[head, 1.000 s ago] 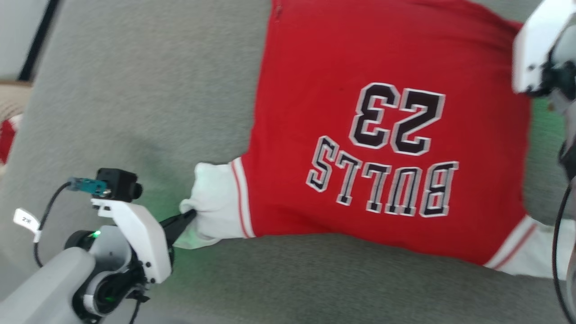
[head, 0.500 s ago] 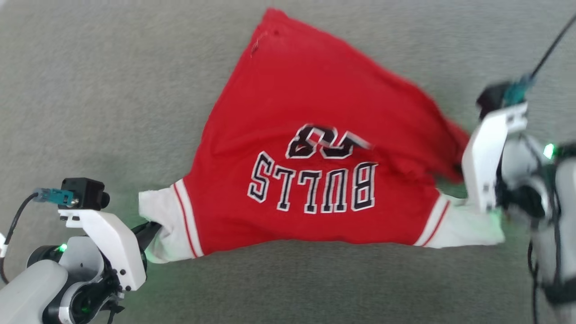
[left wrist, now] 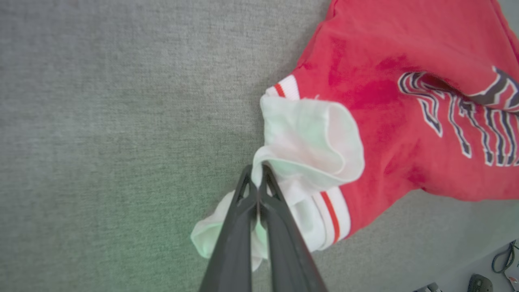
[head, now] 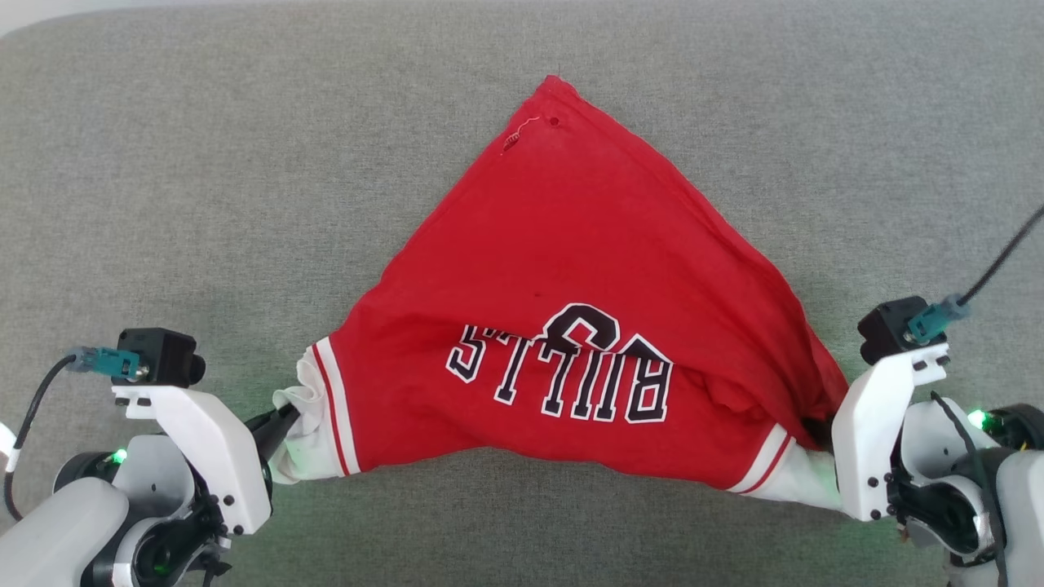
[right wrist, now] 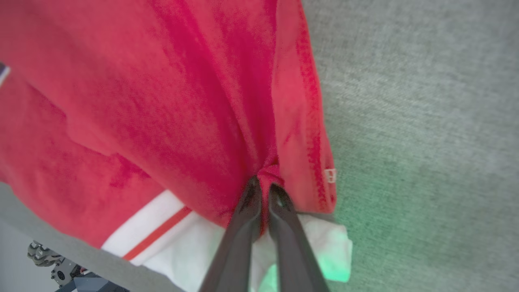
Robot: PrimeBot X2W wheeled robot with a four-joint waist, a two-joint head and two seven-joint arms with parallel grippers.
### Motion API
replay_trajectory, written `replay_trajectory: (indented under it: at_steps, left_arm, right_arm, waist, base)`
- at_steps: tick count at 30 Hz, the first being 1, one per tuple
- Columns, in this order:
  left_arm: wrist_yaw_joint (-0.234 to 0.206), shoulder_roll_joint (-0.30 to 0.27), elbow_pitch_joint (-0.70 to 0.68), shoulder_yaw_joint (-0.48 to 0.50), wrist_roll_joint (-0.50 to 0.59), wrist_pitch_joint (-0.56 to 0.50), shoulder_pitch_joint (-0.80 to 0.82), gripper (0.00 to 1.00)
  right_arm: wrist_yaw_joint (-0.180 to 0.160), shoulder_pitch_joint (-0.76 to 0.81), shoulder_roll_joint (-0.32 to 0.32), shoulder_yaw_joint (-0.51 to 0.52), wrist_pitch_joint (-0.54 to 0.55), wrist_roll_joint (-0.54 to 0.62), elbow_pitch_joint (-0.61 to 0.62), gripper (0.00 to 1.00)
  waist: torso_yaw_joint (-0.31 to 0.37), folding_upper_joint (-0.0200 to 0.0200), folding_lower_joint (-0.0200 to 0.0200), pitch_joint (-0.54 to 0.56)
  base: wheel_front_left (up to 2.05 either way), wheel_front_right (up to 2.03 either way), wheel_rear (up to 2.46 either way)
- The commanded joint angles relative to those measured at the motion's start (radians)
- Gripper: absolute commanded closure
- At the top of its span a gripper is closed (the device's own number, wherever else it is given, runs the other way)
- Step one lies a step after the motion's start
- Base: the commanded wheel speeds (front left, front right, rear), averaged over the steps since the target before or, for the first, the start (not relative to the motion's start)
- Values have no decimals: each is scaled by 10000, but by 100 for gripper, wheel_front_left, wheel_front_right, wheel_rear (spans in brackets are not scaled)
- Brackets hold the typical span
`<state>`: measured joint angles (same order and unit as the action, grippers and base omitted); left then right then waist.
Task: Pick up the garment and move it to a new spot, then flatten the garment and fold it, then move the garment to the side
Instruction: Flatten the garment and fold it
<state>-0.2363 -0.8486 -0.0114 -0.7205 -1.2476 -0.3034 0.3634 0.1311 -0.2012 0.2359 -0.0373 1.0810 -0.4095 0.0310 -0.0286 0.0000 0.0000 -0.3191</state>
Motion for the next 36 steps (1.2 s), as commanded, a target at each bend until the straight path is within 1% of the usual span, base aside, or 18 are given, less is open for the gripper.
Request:
replay_trajectory:
  at_steps: [1, 5, 8, 15, 17, 20, 23, 24, 25, 26, 30, 36]
  left_arm:
    - [14, 52, 25, -4, -47, 51, -132, 100]
    - [39, 35, 67, 15, -97, 130, -236, 100]
    - [24, -10, 32, 56, -136, 158, -319, 100]
    - [-3, -125, -106, 122, -196, 246, -419, 100]
    - [7, -127, -137, 124, -192, 259, -425, 100]
    - [71, -77, -176, 128, -204, 291, -397, 100]
    - [153, -1, -192, 63, -134, 265, -297, 100]
    - [205, 85, -177, 25, -76, 236, -195, 100]
    - [205, 85, -177, 25, -76, 236, -195, 100]
    - [244, 130, -161, 1, -39, 219, -154, 100]
    - [399, 346, -63, -142, 98, 130, 108, 100]
    - [770, 918, 364, -464, 293, -7, 560, 100]
  right_arm:
    - [-7, 272, -66, -16, -156, 49, -217, 0]
    - [-7, 395, 102, 66, -528, 77, 202, 0]
    - [-5, 457, 126, 343, -651, 70, 985, 0]
    - [-5, 641, -133, 834, -620, 330, 3022, 0]
    - [-5, 438, -132, 780, -743, 435, 3467, 0]
    - [-5, -18, 4, 463, -1082, 574, 3694, 0]
    - [-5, -664, 245, 10, -1694, 748, 3304, 0]
    - [-4, -1242, 336, -304, -2143, 775, 2836, 0]
    - [-4, -1242, 336, -304, -2143, 775, 2836, 0]
    - [-5, -1544, 406, -442, -2329, 757, 2523, 0]
    - [-5, -2947, 693, -1108, -3049, 588, 990, 0]
    - [-5, -5143, 1085, -2129, -4193, 393, -1823, 0]
  waist:
    - [-21, 0, 0, 26]
    - [-52, 0, 0, 130]
    - [-67, 0, 0, 183]
    - [-137, 0, 0, 172]
    - [-182, 0, 0, 140]
    - [-281, 0, 0, 84]
    - [-478, 0, 0, 4]
    - [-655, 0, 0, -46]
    - [-655, 0, 0, -46]
    - [-759, 0, 0, -78]
    - [-1237, 0, 0, -190]
    - [-2164, 0, 0, -401]
  base:
    - [0, 0, 0]
    - [0, 0, 0]
    - [0, 0, 0]
    - [0, 0, 0]
    - [0, 0, 0]
    - [0, 0, 0]
    - [0, 0, 0]
    - [0, 0, 0]
    - [0, 0, 0]
    - [0, 0, 0]
    - [0, 0, 0]
    - [0, 0, 0]
